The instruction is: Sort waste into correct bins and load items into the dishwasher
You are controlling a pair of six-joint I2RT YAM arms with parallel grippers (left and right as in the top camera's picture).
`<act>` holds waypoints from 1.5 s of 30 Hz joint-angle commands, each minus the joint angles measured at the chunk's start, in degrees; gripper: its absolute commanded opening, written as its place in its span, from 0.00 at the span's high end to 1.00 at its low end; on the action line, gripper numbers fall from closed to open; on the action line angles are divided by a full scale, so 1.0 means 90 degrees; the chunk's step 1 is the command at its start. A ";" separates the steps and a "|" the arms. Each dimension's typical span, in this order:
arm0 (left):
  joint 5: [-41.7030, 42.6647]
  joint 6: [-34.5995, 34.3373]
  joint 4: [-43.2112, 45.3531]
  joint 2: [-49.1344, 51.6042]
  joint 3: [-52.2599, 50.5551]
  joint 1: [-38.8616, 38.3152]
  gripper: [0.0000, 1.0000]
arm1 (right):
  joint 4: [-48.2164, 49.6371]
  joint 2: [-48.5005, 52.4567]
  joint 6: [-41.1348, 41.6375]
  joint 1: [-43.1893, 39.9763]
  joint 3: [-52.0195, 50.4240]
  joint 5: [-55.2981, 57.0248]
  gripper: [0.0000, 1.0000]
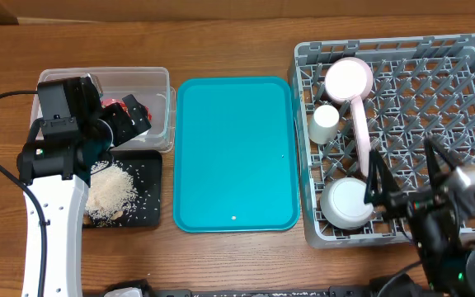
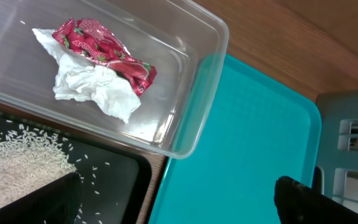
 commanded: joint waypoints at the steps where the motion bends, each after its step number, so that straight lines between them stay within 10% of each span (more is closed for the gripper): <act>1: -0.0039 0.0066 0.0007 -0.0056 0.0049 -0.0010 0.00 | 0.0153 -0.0578 -0.0015 -0.0226 -0.0641 -0.0199 0.00; 16: -0.0039 0.0066 0.0007 -0.0056 0.0049 -0.0010 0.00 | 0.2222 -0.1681 0.0321 -0.0357 -0.3364 -0.0170 0.00; 45: -0.0039 0.0066 0.0007 -0.0056 0.0049 -0.0010 0.00 | 0.1450 -0.1683 -0.0134 -0.0442 -0.4010 -0.0277 0.00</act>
